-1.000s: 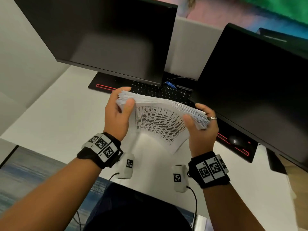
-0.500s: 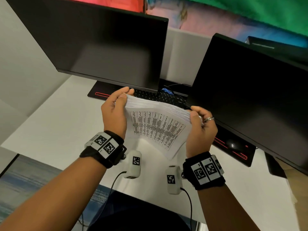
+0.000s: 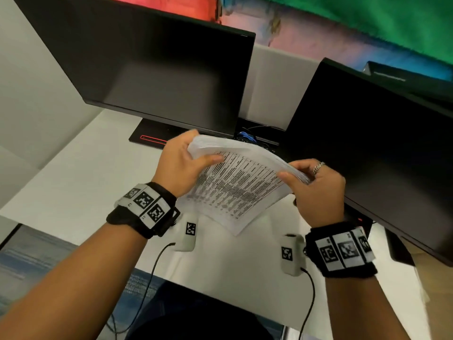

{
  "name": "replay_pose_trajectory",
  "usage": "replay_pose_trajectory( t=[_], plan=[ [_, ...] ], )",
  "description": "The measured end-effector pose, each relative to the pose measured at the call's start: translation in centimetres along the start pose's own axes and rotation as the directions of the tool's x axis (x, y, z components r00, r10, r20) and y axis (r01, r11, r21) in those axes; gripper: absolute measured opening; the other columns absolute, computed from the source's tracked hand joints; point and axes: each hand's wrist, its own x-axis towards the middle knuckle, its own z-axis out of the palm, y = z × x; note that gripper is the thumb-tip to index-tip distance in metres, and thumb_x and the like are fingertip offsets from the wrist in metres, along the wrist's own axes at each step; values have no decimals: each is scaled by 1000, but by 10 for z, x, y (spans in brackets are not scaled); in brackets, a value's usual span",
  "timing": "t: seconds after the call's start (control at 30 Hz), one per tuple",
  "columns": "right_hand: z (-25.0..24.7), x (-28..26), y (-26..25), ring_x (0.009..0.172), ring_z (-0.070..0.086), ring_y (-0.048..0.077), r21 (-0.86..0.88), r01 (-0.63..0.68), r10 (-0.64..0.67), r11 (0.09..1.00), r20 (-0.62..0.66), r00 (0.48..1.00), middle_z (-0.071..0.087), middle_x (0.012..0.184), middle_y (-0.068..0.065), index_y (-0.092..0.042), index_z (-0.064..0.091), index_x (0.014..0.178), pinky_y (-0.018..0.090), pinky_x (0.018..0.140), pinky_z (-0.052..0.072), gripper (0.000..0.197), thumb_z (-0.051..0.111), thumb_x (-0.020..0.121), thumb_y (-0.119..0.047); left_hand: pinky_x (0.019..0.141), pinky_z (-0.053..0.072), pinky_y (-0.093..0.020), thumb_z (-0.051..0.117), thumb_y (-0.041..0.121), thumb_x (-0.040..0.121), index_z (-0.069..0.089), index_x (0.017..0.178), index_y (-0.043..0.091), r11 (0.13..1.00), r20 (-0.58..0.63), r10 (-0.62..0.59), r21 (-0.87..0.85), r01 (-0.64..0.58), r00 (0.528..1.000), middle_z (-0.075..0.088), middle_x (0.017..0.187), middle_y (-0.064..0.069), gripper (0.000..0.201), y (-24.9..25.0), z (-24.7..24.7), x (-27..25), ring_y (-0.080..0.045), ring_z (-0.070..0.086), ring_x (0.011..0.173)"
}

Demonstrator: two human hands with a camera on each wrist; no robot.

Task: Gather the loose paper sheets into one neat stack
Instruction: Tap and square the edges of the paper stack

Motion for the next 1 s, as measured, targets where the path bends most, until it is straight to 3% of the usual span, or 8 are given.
replay_pose_trajectory(
  t=[0.13,0.2,0.3,0.53,0.67,0.77,0.87,1.0],
  plan=[
    [15,14,-33,91,67,7,-240,120,-67,963,219,974,66,95,-20,-38,55,129,29,82,57,62,83,75,-31,57,47,-29,85,25,76,58,74,10,975,89,162,136,-173,983,68,73,1,31,39,-10,12,-9,59,62],
    [30,20,-44,89,68,12,-238,185,-115,954,281,953,71,95,-13,-37,59,119,36,80,58,48,80,77,-37,56,49,-31,83,27,78,54,72,15,929,158,270,218,-300,950,69,72,0,32,55,-11,12,-14,62,63],
    [40,22,-47,68,66,17,-196,264,-209,944,261,942,69,72,-8,-30,65,82,41,62,57,13,77,82,-34,50,37,-14,84,31,76,51,71,22,902,186,276,289,-321,943,56,61,10,35,55,-19,13,-6,53,57],
    [20,17,-3,83,73,1,122,-128,101,984,207,973,75,86,-13,-23,73,98,25,76,62,29,83,76,-7,77,57,-42,88,31,72,65,89,22,869,89,-130,491,70,988,71,85,5,30,-50,-78,8,-17,67,79],
    [22,9,16,88,76,11,280,-236,169,931,243,955,78,89,-13,-21,72,96,28,73,62,30,77,77,2,90,58,-36,91,17,66,53,131,22,911,94,-378,-140,388,921,74,108,3,76,-85,-74,-6,-17,71,102],
    [36,5,23,89,76,18,373,-302,236,877,213,948,79,92,-5,-13,72,100,34,75,62,30,75,79,8,96,56,-46,82,18,78,61,130,7,816,225,-462,-271,510,858,75,115,-5,58,-92,-48,-15,-28,71,110],
    [48,3,26,89,76,15,377,-329,305,866,125,944,78,89,-7,-22,73,92,38,79,62,27,79,78,1,93,58,-45,71,15,90,71,120,9,883,32,-415,-227,411,909,76,112,-5,31,-79,-26,-15,-21,74,103],
    [58,-14,24,92,75,10,500,-283,348,819,-39,937,76,92,-8,-20,71,97,25,75,60,30,78,78,2,77,58,-18,74,18,89,71,108,14,967,-260,-240,-153,205,935,72,96,11,19,-58,-1,-24,5,71,87]
  ],
)
